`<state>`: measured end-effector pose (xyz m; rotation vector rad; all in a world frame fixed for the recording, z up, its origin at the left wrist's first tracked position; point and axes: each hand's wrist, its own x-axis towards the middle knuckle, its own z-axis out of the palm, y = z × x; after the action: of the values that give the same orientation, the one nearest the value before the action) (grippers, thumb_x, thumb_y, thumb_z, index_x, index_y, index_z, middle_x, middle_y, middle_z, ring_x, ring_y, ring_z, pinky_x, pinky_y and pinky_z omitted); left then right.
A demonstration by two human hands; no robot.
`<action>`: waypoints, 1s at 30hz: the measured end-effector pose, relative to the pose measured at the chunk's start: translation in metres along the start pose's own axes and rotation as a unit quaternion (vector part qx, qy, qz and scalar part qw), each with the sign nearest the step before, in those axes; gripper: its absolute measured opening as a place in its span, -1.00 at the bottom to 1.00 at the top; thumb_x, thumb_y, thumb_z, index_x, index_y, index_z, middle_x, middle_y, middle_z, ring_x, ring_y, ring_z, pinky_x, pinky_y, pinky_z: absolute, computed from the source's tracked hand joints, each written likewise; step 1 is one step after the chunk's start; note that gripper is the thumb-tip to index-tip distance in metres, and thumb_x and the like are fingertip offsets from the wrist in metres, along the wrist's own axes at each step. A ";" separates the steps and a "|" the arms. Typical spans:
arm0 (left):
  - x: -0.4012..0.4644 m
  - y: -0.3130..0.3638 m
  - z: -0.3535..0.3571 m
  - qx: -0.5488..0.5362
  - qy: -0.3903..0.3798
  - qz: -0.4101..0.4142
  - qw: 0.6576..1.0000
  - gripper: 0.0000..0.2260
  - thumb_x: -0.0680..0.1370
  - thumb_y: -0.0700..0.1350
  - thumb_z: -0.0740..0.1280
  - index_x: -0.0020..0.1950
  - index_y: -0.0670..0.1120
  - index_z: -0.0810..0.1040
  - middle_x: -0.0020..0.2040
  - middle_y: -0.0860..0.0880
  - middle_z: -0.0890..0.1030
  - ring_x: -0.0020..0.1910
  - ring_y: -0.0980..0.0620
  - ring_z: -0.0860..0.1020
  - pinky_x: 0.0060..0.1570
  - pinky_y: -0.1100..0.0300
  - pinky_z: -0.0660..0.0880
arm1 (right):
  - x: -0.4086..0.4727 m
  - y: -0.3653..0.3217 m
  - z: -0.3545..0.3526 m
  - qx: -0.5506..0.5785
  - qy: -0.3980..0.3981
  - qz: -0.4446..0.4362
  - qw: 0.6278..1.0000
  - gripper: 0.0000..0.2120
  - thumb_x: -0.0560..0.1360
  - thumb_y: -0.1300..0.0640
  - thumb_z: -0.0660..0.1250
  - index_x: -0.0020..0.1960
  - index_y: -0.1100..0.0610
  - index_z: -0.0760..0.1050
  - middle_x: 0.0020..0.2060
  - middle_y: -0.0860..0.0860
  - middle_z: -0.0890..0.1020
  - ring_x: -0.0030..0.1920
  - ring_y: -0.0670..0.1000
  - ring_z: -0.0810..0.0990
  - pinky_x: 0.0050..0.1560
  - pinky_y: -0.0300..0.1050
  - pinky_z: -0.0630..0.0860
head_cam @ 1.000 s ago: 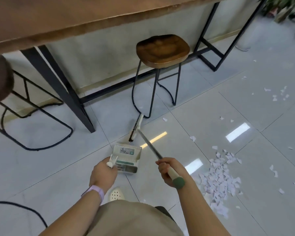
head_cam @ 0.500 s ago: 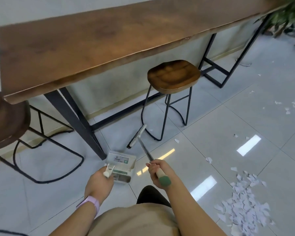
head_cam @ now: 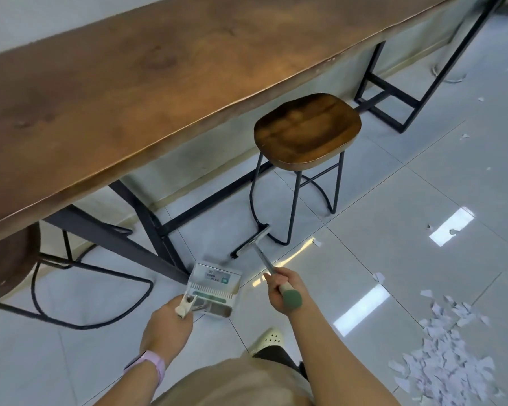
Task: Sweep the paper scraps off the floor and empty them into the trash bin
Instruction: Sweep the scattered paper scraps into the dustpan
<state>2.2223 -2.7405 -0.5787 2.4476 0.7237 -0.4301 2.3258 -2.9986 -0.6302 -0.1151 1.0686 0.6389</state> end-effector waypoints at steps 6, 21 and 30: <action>0.027 0.017 0.011 -0.012 -0.036 0.004 0.999 -0.92 0.55 -0.08 0.32 -0.09 0.10 0.56 -0.26 0.05 0.62 -0.25 -0.04 0.58 -0.21 0.10 0.57 | -0.022 -0.001 -0.018 -0.069 0.040 0.003 0.997 -0.92 0.56 0.28 0.24 0.04 0.25 0.38 -0.53 0.01 0.35 -0.67 -0.09 0.33 -0.67 -0.34 0.35; 0.067 0.089 0.064 0.032 -0.166 0.116 0.979 -0.87 0.54 -0.12 0.29 -0.21 0.00 0.53 -0.30 0.00 0.60 -0.29 -0.06 0.55 -0.32 0.19 0.45 | -0.180 0.009 -0.118 -0.177 0.185 -0.044 0.966 -0.84 0.50 0.28 0.37 -0.19 0.16 0.42 -0.46 0.01 0.39 -0.61 -0.07 0.33 -0.65 -0.31 0.30; 0.075 0.123 0.068 -0.036 -0.140 0.103 0.984 -0.91 0.51 -0.21 0.30 -0.19 -0.07 0.53 -0.32 -0.03 0.56 -0.33 -0.11 0.49 -0.37 0.21 0.35 | -0.154 -0.011 -0.087 -0.044 0.072 -0.118 0.989 -0.79 0.43 0.27 0.41 -0.17 0.14 0.36 -0.47 -0.03 0.37 -0.61 -0.14 0.37 -0.65 -0.34 0.37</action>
<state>2.3438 -2.8369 -0.6157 2.3008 0.3590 -0.6374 2.2150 -3.1079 -0.5454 -0.3638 1.1445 0.4684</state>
